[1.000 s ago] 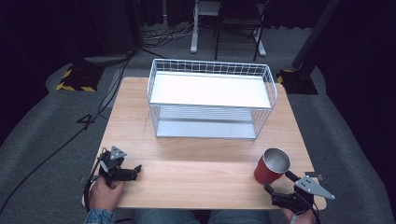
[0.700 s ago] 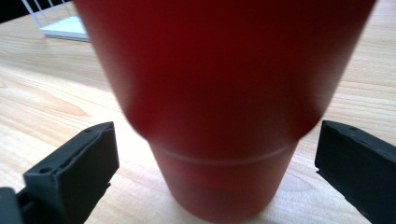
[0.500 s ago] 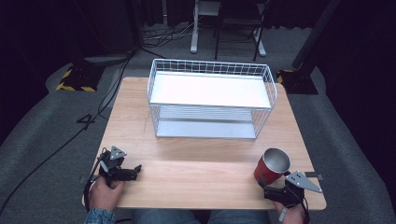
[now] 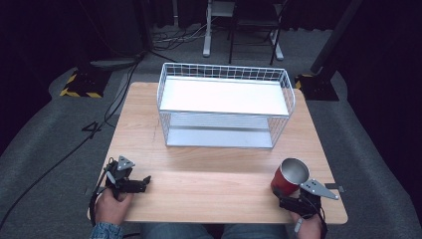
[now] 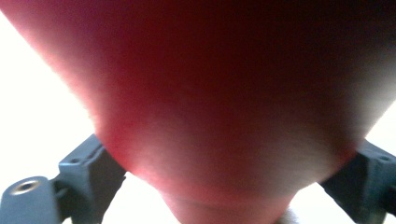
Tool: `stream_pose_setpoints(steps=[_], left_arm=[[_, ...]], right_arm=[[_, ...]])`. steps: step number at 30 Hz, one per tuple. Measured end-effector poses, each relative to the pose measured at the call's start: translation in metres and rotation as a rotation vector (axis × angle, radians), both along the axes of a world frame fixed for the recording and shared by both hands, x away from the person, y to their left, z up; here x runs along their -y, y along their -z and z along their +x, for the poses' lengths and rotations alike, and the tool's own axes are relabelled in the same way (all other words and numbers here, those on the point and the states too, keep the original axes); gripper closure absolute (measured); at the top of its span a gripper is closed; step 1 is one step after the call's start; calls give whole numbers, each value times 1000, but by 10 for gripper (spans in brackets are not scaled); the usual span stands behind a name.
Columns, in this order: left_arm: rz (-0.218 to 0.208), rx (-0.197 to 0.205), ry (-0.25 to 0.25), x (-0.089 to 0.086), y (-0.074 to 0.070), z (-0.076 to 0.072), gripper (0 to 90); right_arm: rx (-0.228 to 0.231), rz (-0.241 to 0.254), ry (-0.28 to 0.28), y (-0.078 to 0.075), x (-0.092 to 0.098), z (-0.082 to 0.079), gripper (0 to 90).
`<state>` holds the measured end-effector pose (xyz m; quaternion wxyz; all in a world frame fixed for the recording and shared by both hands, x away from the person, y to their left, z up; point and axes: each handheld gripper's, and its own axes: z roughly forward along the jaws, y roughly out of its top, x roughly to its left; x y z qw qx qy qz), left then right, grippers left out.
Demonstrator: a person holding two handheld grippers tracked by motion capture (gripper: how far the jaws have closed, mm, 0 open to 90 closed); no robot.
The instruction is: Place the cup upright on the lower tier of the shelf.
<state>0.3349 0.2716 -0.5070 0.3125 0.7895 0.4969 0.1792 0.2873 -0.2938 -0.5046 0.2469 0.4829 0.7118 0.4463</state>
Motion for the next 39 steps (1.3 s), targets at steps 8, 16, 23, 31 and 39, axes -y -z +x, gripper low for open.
stream_pose_setpoints(steps=[8,16,23,31,39], left_arm=[[0,0,0,0,0,0,18],[0,0,0,0,0,0,18],[0,0,0,0,0,0,17],[0,0,0,0,0,0,18],[0,0,0,0,0,0,18]], right_arm=[[-12,24,14,0,2,2,145],[-14,22,21,-1,0,2,149],[13,2,23,-3,0,0,171],[22,-9,19,-2,-1,0,174],[67,-52,14,-13,-2,-2,175]])
